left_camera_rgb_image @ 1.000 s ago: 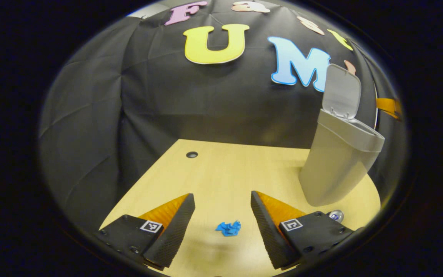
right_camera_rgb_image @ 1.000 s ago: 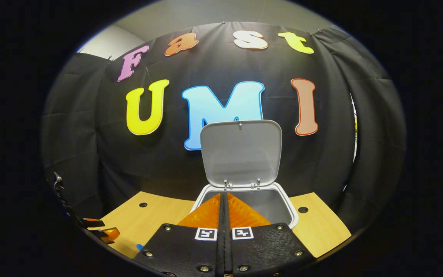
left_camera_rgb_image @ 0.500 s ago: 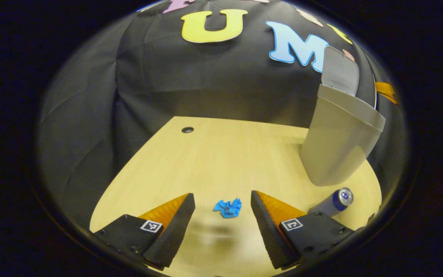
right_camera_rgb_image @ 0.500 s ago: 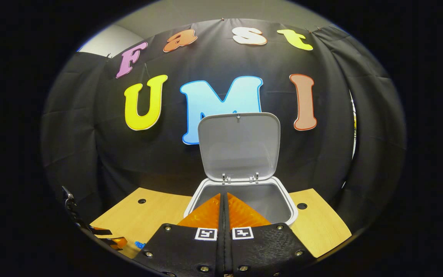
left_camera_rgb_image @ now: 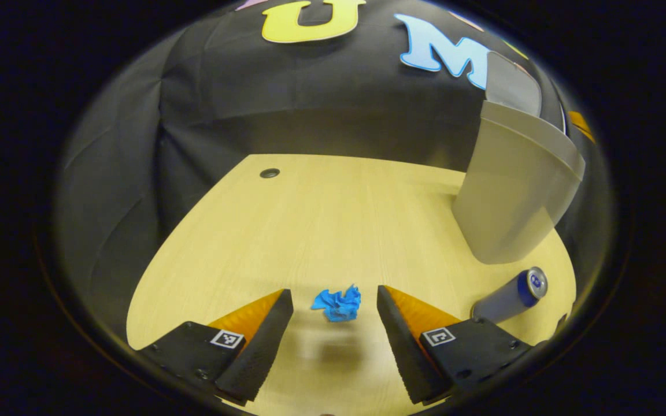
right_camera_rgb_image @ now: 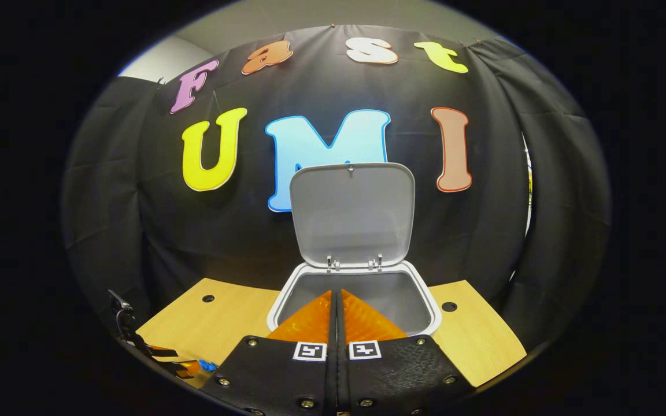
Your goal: Press the lid of the desktop garbage bin to open it, pick up the crumpled paper on the desktop and throw it into the bin, then pick up the pop can on the desktop and drop it into the bin, and finally close the garbage bin lid.
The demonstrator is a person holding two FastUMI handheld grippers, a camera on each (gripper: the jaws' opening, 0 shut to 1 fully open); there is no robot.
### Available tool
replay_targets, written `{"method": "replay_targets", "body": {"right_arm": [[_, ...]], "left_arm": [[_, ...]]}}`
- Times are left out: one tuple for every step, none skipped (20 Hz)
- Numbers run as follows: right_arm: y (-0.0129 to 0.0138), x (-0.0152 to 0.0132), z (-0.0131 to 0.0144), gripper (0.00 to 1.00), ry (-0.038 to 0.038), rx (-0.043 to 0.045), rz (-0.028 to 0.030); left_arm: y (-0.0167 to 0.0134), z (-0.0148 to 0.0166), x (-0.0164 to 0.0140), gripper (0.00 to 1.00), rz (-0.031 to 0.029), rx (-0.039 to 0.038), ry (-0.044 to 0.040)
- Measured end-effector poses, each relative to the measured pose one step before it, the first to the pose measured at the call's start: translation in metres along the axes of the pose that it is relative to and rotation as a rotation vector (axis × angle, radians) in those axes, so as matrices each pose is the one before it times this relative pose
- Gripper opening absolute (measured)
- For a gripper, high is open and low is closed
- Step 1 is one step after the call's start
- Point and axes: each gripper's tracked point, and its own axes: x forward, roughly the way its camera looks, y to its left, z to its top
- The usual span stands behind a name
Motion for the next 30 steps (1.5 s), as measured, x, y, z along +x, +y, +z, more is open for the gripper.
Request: {"method": "replay_targets", "body": {"right_arm": [[-0.00127,-0.00015,0.00038,0.00,0.00199,-0.00049,-0.00416],[-0.00230,-0.00065,-0.00156,0.00,0.00227,0.00039,-0.00361],[-0.00224,-0.00040,-0.00041,0.00,0.00304,0.00109,-0.00402],[-0.00149,-0.00024,-0.00174,0.00,0.00258,0.00145,-0.00469],[-0.00161,-0.00030,0.00042,0.00,0.00335,0.00089,-0.00344],[-0.00110,0.00096,-0.00176,0.00,0.00347,-0.00062,-0.00374],[-0.00083,0.00075,-0.00095,0.00,0.00274,-0.00108,-0.00230],[-0.00027,0.00020,0.00008,0.00,0.00237,-0.00105,-0.00224],[-0.00076,-0.00005,-0.00051,0.00,0.00223,-0.00118,-0.00203],[-0.00015,-0.00007,-0.00100,0.00,0.00192,-0.00125,-0.00187],[-0.00038,0.00015,0.00005,0.00,0.00171,-0.00115,-0.00166],[-0.00020,0.00048,-0.00112,0.00,0.00253,-0.00078,-0.00211],[-0.00079,-0.00021,0.00030,0.00,0.00243,0.00018,-0.00185],[-0.00062,-0.00024,-0.00092,0.00,0.00233,0.00070,-0.00215],[-0.00059,-0.00014,-0.00004,0.00,0.00124,0.00052,-0.00291],[-0.00133,0.00015,-0.00088,0.00,0.00150,-0.00103,-0.00333],[-0.00120,-0.00047,0.00003,0.00,0.00229,-0.00224,-0.00379],[-0.00119,0.00040,-0.00189,0.00,0.00248,-0.00226,-0.00428],[-0.00141,-0.00029,-0.00047,0.00,0.00368,-0.00015,-0.00310],[-0.00095,0.00047,-0.00117,0.00,0.00313,0.00170,-0.00207],[-0.00077,-0.00004,-0.00013,0.00,0.00218,0.00221,-0.00182],[-0.00014,0.00009,-0.00085,0.00,0.00045,0.00160,-0.00209],[-0.00020,0.00033,0.00113,0.00,-0.00099,0.00122,-0.00159],[-0.00035,-0.00007,0.00008,0.00,-0.00015,0.00101,-0.00138],[-0.00083,0.00052,-0.00015,0.00,0.00078,0.00029,-0.00087],[0.00044,-0.00018,-0.00119,0.00,0.00201,-0.00096,-0.00105],[-0.00029,0.00112,0.00002,0.00,0.00188,-0.00043,-0.00007],[0.00039,-0.00028,-0.00063,0.00,0.00105,-0.00033,0.00018],[-0.00030,0.00008,0.00021,0.00,0.00137,-0.00064,-0.00083],[-0.00035,0.00049,-0.00106,0.00,0.00145,0.00015,-0.00027]], "left_arm": [[-0.00032,-0.00173,0.00418,0.96,-0.00089,0.00069,0.00813],[-0.00021,-0.00143,0.00332,0.96,-0.00249,-0.00190,0.00813],[0.00098,-0.00044,0.00471,0.96,-0.00222,0.00046,0.00627],[-0.00026,-0.00169,0.00349,0.96,-0.00034,0.00315,0.00812],[0.00011,-0.00031,0.00352,0.96,-0.00192,0.00440,0.00725],[-0.00044,-0.00083,0.00255,0.96,-0.00213,0.00688,0.00603],[0.00059,0.00019,0.00244,0.96,-0.00264,0.00835,0.00523],[0.00043,-0.00004,0.00269,0.97,-0.00174,0.00675,0.00450],[-0.00005,0.00025,0.00254,0.97,-0.00570,0.00538,0.00605],[0.00073,-0.00075,0.00386,0.96,-0.00014,0.00577,0.00485],[-0.00028,-0.00039,0.00299,0.96,-0.00276,0.00214,0.00373],[0.00042,-0.00044,0.00264,0.96,-0.00090,0.00083,0.00245],[0.00002,-0.00079,0.00103,0.96,-0.00008,0.00021,0.00443],[0.00018,-0.00102,0.00138,0.96,0.00356,0.00134,0.00181],[0.00096,-0.00030,0.00245,0.96,0.00088,-0.00014,0.00292],[0.00075,-0.00083,0.00352,0.96,-0.00226,0.00035,0.00295],[-0.00072,-0.00093,0.00184,0.96,-0.00379,0.00187,0.00544],[-0.00123,-0.00010,0.00212,0.96,-0.00080,0.00125,0.00802],[-0.00060,-0.00170,0.00254,0.96,0.00060,0.00003,0.00742],[-0.00053,-0.00124,0.00255,0.97,-0.00027,-0.00287,0.00404],[-0.00013,-0.00113,0.00179,0.97,0.00040,-0.00485,0.00547],[-0.00073,0.00042,0.00148,0.96,-0.00136,-0.00294,0.00500],[-0.00026,0.00023,0.00186,0.96,-0.00082,-0.00245,0.00680],[0.00033,0.00059,0.00117,0.97,0.00189,-0.00272,0.00866],[0.00016,0.00224,0.00108,0.97,0.00020,-0.00332,0.00361],[0.00025,0.00280,0.00095,0.97,0.00159,-0.00278,0.00377],[0.00007,0.00323,0.00042,0.97,-0.00074,-0.00249,0.00532],[0.00033,0.00472,0.00007,0.97,0.00060,-0.00176,0.00142],[0.00045,0.00515,0.00023,0.97,0.00044,-0.00247,0.00368],[0.00061,0.00569,0.00021,0.97,0.00040,-0.00391,0.00303]]}}
